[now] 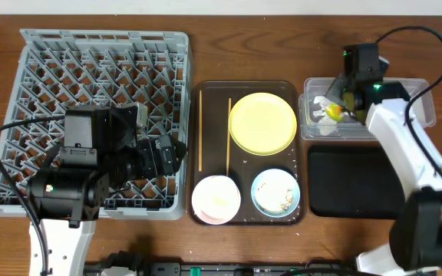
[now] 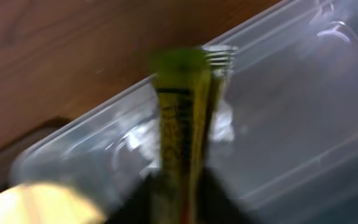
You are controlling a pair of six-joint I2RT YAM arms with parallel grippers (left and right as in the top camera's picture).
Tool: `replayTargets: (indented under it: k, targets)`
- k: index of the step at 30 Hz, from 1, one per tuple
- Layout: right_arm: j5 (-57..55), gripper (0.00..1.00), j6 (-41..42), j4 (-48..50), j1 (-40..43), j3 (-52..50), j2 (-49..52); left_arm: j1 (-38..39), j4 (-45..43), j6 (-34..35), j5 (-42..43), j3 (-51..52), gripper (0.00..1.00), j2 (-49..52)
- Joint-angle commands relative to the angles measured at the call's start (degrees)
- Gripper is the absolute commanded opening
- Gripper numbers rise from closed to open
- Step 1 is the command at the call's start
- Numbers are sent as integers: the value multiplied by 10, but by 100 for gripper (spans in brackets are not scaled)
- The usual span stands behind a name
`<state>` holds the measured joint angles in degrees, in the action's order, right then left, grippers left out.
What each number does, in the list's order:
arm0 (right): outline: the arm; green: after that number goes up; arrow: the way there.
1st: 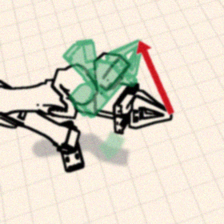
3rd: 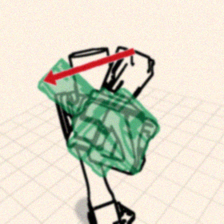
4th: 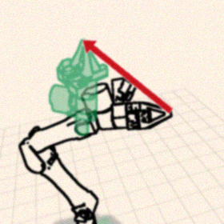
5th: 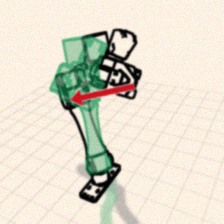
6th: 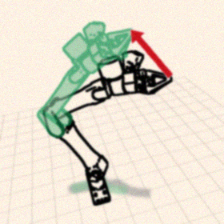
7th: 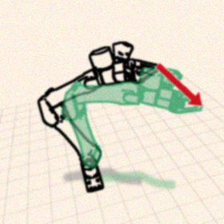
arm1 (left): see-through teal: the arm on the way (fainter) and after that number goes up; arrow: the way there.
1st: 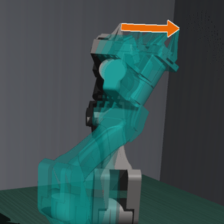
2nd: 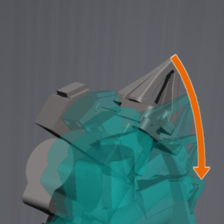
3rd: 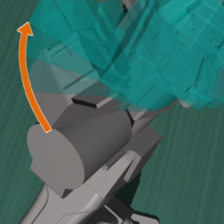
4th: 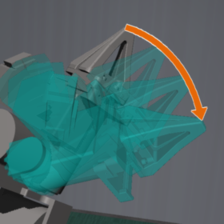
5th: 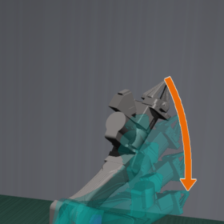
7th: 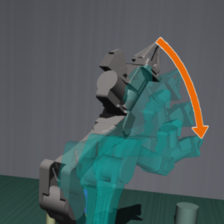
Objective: Sort waste into correct bins and load items into the dishwasher
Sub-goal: 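Grasp the green snack wrapper with the right gripper, drop it in the clear bin, then grasp the light-blue rice bowl rim with the right gripper and lift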
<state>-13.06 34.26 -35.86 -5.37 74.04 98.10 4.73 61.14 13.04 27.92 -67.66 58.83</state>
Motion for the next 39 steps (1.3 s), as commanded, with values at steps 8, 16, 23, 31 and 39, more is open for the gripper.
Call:
replayTargets:
  k: [8,16,23,31,39]
  targets:
    - [301,45,-158,-55,17,-1,-95,2,1,-12,-5,-16,98,0]
    - [385,45,-187,-207,-124,-4,-141,2,1,-12,-5,-16,98,0]
    - [252,44,-56,-238,-283,-62,-140,2,-2,-12,-5,-16,98,0]
    - [106,44,80,-179,-400,-139,-129,2,-1,-12,-5,-16,98,0]
    - [99,44,54,-78,-410,-178,-57,2,-1,-12,-5,-16,98,0]
